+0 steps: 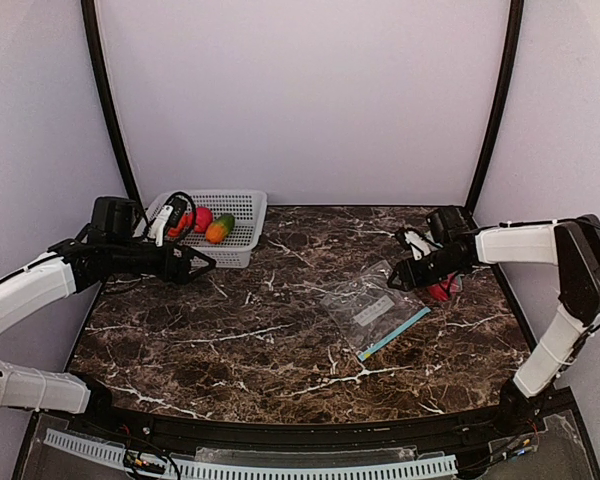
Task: Place the food in the zip-top bag and seal the zipper
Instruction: Pick up the zipper food storage bag from the center of the board.
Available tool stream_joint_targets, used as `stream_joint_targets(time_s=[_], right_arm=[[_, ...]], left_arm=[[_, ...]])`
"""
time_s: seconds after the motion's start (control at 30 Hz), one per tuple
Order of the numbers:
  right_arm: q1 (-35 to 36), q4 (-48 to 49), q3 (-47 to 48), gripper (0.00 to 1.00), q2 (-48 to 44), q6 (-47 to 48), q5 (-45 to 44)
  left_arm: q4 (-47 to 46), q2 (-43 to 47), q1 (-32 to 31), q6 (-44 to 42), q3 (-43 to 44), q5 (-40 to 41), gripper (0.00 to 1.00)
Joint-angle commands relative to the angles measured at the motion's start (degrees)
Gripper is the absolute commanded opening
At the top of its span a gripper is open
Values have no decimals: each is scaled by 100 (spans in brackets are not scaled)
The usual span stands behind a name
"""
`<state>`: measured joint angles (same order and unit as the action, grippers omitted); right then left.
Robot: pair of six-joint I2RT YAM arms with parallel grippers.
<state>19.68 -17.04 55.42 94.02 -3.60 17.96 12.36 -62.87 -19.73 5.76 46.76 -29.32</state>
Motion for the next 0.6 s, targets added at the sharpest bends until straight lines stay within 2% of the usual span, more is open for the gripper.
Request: stream_joint_targets(time_s=[0.0,0.07,0.2,0.33,0.57], right_arm=[[1,224,164,50,169,319,133],[1,242,147,37,138,324,295],[-2,282,70,2,-73,322,523],[4,84,116,0,-454,150,964],[35,-419,433,0,-1279,-749,2230]], left_arm=[[-125,189,-6,23,-92,-3,92],[-154,221,-5,1,-101,4,92],[-233,324,-24,-61,-142,6,90],[-381,493,-282,-264,-201,110,89],[-353,680,-1993,-1695,-71,995,89]])
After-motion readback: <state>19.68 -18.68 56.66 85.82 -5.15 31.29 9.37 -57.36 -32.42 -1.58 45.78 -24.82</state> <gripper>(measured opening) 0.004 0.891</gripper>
